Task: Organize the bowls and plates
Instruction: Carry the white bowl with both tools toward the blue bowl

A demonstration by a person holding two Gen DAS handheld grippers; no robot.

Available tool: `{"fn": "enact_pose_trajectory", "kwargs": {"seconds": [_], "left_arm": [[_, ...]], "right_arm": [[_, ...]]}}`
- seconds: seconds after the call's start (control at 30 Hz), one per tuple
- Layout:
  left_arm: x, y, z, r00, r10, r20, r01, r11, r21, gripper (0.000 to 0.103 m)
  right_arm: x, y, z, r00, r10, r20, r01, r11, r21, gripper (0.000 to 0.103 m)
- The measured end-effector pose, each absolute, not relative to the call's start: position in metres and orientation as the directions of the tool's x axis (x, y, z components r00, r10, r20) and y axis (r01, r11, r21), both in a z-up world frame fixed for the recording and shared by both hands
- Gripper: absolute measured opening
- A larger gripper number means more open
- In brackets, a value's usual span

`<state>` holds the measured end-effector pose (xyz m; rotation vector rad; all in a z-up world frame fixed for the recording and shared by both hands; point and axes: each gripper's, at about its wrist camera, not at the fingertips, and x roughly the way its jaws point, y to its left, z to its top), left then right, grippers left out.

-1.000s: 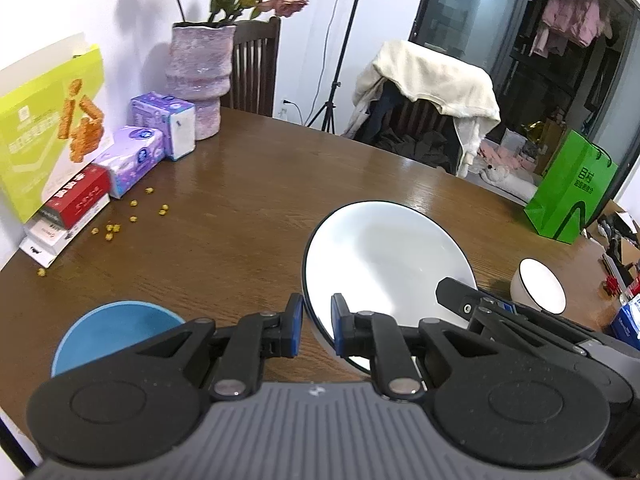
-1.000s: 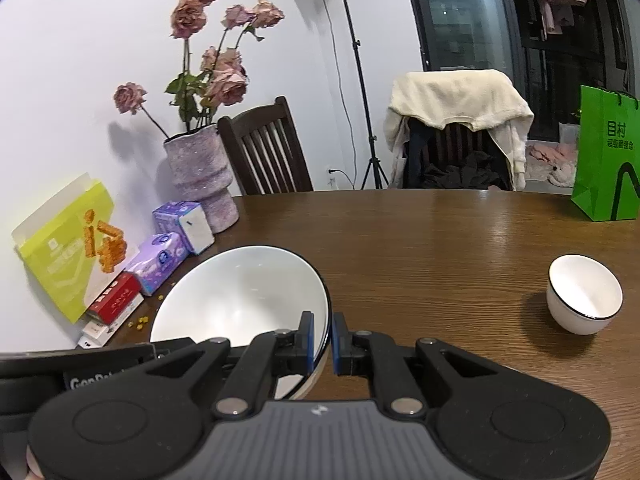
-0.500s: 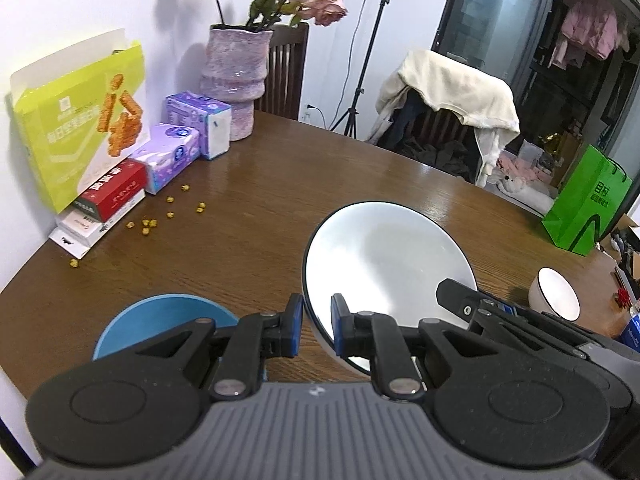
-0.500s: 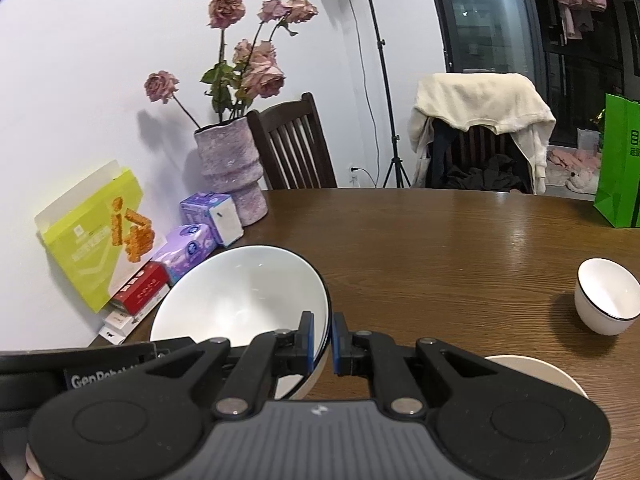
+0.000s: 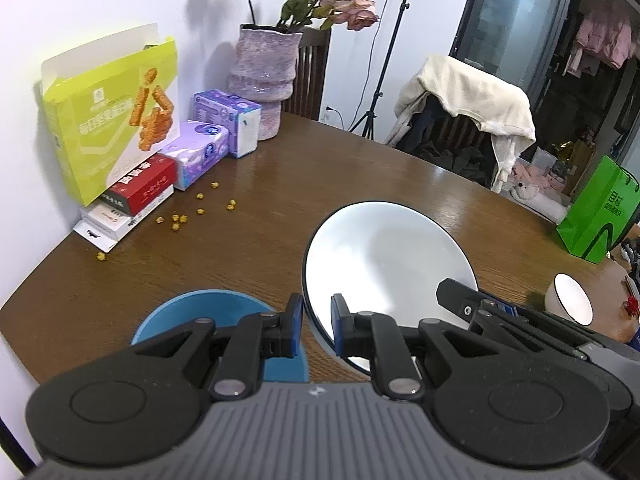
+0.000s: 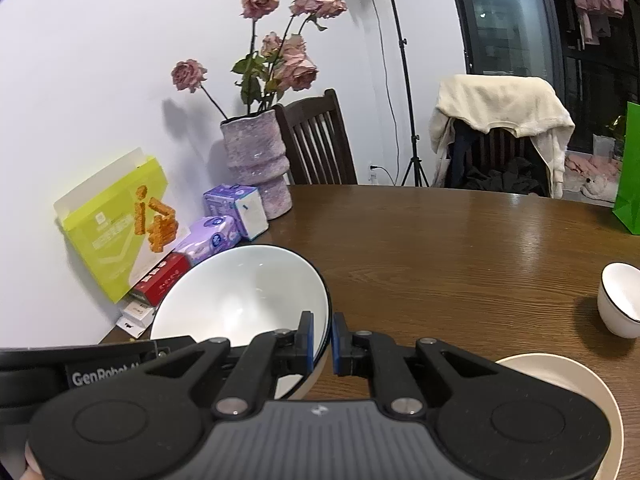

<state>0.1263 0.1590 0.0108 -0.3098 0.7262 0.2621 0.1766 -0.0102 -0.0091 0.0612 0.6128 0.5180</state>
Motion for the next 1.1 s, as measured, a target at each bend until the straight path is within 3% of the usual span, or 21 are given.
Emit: {"fn": "enact_pose_trajectory", "kwargs": {"seconds": [1.1], "left_arm": [[0.09,0.221,-0.027,0.662,0.191,-0.725,-0.444,0.879,-0.175,0.015]], "right_arm": [[0.164,0.066,-0.042,0.584,0.547,-0.6,-0.565,0.804,0.183,0.009]]}}
